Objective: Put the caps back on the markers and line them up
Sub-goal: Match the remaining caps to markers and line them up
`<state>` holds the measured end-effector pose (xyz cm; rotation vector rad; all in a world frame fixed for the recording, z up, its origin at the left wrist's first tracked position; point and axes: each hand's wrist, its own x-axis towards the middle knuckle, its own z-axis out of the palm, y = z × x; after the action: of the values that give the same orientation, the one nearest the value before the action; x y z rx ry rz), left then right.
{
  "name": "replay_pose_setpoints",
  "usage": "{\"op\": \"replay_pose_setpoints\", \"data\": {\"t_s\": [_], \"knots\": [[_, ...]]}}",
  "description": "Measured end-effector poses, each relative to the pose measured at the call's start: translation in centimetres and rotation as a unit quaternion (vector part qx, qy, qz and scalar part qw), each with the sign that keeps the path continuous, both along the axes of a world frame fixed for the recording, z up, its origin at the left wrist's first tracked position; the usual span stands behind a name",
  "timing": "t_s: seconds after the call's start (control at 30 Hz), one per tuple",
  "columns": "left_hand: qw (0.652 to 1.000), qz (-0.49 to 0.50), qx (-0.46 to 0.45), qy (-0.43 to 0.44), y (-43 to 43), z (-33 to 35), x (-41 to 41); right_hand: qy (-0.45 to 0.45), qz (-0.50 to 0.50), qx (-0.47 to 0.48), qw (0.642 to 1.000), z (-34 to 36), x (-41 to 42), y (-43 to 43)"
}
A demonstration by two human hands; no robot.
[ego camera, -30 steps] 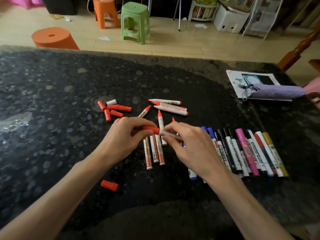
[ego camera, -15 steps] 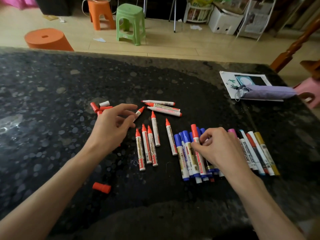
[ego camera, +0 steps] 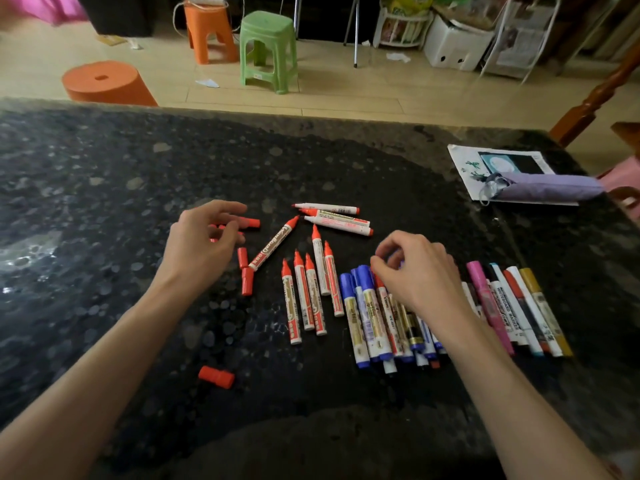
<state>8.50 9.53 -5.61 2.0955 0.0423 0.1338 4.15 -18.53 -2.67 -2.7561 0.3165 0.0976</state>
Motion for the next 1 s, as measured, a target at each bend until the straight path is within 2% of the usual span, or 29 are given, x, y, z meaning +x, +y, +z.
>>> {"op": "replay_pose_setpoints", "data": {"t_s": [0.17,0.3,0.43,0.53,0.63,0.7,0.87,1.0], "knots": [[0.999,0.028,0.022,0.038,1.9,-0.6,0.8,-0.055,0.053,0.02,0.997,-1.6,2.9,1.6],[0.996,0.054,0.046,0.06,3.4,-1.0,1.0,-0.076,0.096,-0.044,0.991,-3.2,4.7,2.5],[0.992,0.085,0.064,0.073,5.3,-1.7,1.4,-0.075,0.085,-0.086,0.99,-4.6,5.4,2.8],[0.984,0.091,0.144,0.059,5.9,-2.3,1.7,-0.103,0.072,-0.098,0.987,-5.1,5.6,2.8],[0.97,0.046,0.239,-0.019,5.8,-3.4,2.5,-0.086,0.073,-0.136,0.984,-5.4,5.8,2.8],[0.957,0.022,0.289,-0.032,5.5,-3.9,3.5,-0.081,0.07,-0.14,0.984,-5.5,5.9,2.9],[0.942,0.015,0.334,0.006,4.4,-2.8,6.6,-0.104,0.057,-0.113,0.986,-5.2,5.8,2.8],[0.929,-0.017,0.364,0.069,4.3,-2.0,9.3,-0.12,0.059,-0.067,0.989,-4.8,5.7,3.0]]}}
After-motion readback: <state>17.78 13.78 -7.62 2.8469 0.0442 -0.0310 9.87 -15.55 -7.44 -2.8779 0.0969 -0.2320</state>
